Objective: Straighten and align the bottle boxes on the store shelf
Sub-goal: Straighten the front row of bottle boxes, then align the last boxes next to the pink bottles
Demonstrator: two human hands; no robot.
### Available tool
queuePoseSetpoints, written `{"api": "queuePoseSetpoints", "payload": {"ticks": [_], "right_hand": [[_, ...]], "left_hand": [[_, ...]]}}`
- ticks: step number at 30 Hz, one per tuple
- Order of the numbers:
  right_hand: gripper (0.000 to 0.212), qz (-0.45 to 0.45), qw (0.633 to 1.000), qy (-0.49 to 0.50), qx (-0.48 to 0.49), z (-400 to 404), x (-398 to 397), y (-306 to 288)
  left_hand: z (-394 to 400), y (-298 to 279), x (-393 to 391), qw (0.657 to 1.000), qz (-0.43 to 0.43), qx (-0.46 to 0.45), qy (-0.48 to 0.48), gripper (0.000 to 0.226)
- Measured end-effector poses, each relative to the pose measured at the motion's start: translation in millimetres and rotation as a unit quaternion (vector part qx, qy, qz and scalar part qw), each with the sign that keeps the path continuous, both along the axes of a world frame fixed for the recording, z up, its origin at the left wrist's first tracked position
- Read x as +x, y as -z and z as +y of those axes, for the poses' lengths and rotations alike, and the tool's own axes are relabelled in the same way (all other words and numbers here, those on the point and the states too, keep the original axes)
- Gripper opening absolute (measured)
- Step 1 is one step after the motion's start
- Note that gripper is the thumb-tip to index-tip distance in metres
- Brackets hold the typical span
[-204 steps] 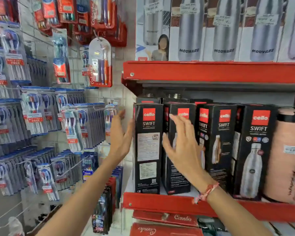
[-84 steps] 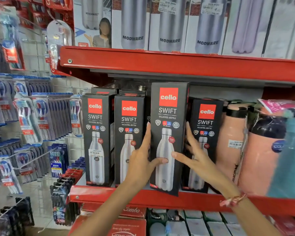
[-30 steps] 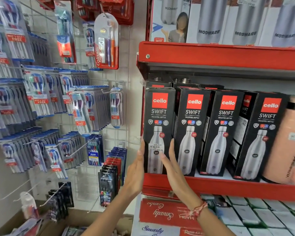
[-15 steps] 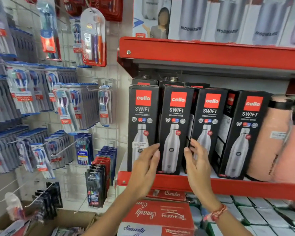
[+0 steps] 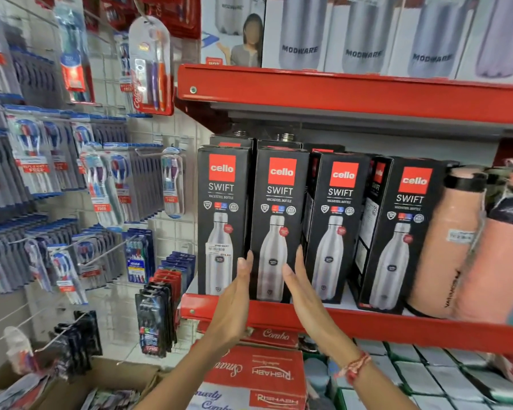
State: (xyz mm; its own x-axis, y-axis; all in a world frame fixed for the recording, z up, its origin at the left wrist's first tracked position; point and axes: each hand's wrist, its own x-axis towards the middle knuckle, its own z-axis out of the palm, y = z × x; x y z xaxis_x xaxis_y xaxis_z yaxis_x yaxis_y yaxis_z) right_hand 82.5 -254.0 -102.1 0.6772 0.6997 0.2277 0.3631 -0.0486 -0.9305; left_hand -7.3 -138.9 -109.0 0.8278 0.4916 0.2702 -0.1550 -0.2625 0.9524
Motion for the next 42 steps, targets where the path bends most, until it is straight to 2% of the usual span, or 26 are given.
{"api": "queuePoseSetpoints", "payload": {"ticks": [5, 8, 11, 13, 15, 16, 17, 19, 21, 25, 30, 42], "right_hand": [[0.072, -0.037, 0.999, -0.029, -0.021, -9, -3, 1], [0.072, -0.051, 0.999, -0.018, -0.008, -13, 2, 1], [0.061, -0.079, 0.993, 0.07, 0.048, -22, 9, 1], [0.048, -0.122, 0.971, 0.168, 0.118, -30, 15, 2], [0.041, -0.144, 0.945, 0.244, 0.161, -38, 25, 4], [0.041, -0.14, 0.94, 0.263, 0.163, -41, 30, 6], [0.045, -0.13, 0.942, 0.27, 0.154, -44, 36, 8], [0.059, -0.093, 0.956, 0.25, 0.119, -49, 44, 14], [0.074, -0.041, 0.973, 0.21, 0.086, -52, 49, 13], [0.073, 0.023, 0.99, 0.138, 0.012, -56, 56, -1], [0.077, 0.018, 0.994, 0.11, -0.019, -67, 54, -2], [0.087, -0.009, 0.998, 0.063, -0.003, -86, 42, 5]], "left_hand": [[-4, 4, -8, 0.999, -0.01, 0.024, -0.023, 0.07], [-4, 2, -6, 0.996, 0.007, 0.076, -0.056, 0.07], [-10, -8, -4, 0.959, -0.04, 0.217, -0.178, 0.062], [-19, -16, 2, 0.937, -0.1, 0.259, -0.21, 0.057], [-33, -19, 12, 0.963, -0.108, 0.217, -0.116, 0.058], [-43, -19, 18, 0.981, -0.075, 0.173, -0.038, 0.064], [-53, -18, 25, 0.989, -0.033, 0.138, 0.026, 0.069], [-69, -14, 41, 0.991, 0.029, 0.105, 0.081, 0.076], [-77, -14, 55, 0.994, 0.051, 0.06, 0.081, 0.084], [-81, -18, 71, 0.994, 0.077, 0.012, 0.077, 0.08], [-80, -17, 64, 0.996, 0.068, 0.015, 0.062, 0.084], [-84, -12, 35, 0.995, 0.064, 0.06, 0.051, 0.081]]}}
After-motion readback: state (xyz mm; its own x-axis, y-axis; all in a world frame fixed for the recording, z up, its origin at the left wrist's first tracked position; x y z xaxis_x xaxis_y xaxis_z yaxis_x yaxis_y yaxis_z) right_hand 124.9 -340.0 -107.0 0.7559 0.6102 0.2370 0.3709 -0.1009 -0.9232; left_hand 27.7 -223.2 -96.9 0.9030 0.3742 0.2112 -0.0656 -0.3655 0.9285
